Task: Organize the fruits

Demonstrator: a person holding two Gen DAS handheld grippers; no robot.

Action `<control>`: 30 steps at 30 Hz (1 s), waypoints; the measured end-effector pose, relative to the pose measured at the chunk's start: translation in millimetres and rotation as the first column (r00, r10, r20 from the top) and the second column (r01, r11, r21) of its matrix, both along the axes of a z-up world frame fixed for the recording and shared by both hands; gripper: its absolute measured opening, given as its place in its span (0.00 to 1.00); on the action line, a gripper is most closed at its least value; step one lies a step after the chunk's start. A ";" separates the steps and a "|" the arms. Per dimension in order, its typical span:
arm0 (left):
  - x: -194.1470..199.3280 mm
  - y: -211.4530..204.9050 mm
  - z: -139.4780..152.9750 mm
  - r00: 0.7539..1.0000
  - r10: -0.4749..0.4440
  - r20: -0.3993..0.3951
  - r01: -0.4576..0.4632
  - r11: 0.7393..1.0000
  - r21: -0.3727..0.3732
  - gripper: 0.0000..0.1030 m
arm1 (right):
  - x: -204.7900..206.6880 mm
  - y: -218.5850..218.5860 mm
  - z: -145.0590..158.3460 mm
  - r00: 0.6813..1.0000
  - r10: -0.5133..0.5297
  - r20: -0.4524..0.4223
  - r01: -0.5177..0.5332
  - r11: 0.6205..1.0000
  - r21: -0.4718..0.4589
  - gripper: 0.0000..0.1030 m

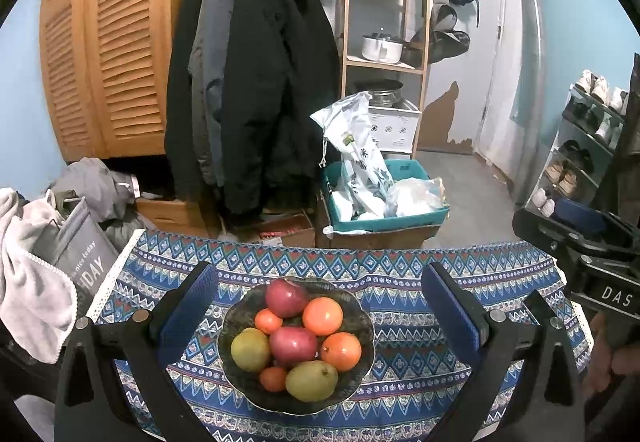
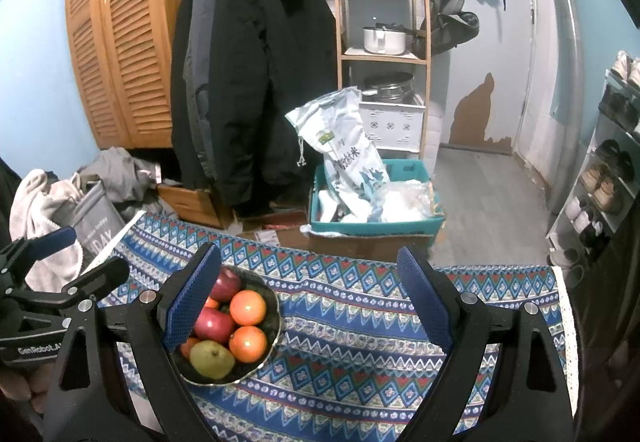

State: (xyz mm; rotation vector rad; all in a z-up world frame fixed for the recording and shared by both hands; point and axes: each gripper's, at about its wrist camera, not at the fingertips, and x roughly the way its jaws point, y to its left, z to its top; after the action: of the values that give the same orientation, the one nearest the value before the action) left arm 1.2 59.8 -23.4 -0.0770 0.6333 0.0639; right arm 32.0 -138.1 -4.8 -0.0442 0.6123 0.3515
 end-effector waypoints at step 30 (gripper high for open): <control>-2.4 -2.2 4.3 1.000 -0.009 0.015 0.009 1.000 -0.018 0.99 | -1.4 -2.8 2.8 1.000 -0.011 0.007 0.011 1.000 0.001 0.86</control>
State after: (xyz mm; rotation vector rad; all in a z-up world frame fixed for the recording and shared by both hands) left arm -1.1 57.5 -19.1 -0.0917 0.6190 0.0486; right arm 30.6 -141.0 -2.0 -0.0413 0.6049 0.3405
